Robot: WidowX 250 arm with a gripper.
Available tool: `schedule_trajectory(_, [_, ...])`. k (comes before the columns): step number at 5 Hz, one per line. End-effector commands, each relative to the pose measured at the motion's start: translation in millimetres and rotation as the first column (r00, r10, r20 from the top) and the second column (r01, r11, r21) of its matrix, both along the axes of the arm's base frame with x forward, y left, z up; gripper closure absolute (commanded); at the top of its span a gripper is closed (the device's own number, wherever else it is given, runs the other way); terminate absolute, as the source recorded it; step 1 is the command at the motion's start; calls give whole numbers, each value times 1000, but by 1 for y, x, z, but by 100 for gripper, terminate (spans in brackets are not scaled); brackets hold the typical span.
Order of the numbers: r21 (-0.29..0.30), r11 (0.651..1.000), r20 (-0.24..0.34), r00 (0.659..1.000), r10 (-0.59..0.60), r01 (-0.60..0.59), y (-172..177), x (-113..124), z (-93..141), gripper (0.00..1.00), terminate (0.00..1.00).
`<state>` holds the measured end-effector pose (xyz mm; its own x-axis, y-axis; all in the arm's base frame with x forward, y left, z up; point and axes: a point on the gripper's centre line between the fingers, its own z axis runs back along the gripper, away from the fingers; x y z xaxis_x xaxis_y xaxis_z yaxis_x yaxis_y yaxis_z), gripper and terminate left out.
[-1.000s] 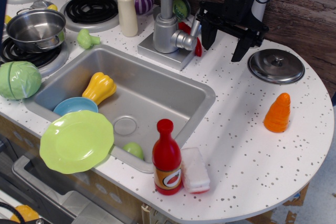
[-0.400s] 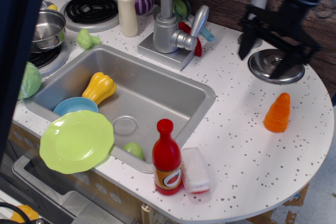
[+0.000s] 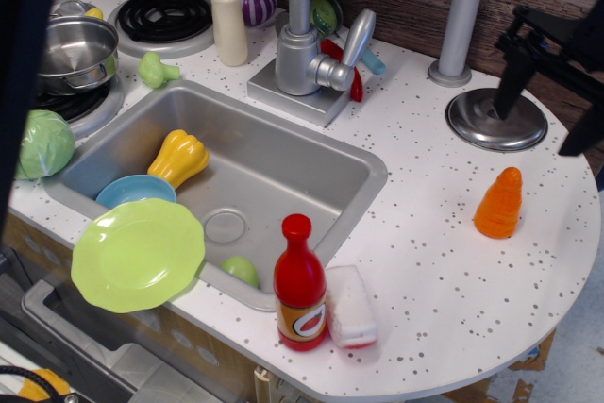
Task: Put carrot on plate
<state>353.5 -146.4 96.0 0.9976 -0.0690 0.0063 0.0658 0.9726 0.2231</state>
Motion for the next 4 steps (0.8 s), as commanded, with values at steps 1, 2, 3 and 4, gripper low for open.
schedule_trajectory(1, [-77,997,137,990,10,1,-2,2,9,0,0])
schedule_trajectory(2, [-76,997,159,987,2,10,1,4,-1,0,0])
schedule_trajectory(3, [-97,995,179,984,6,12,2,5,-10,0,0])
schedule_trajectory(4, [-127,992,192,981,5,20,4,8,-21,0,0])
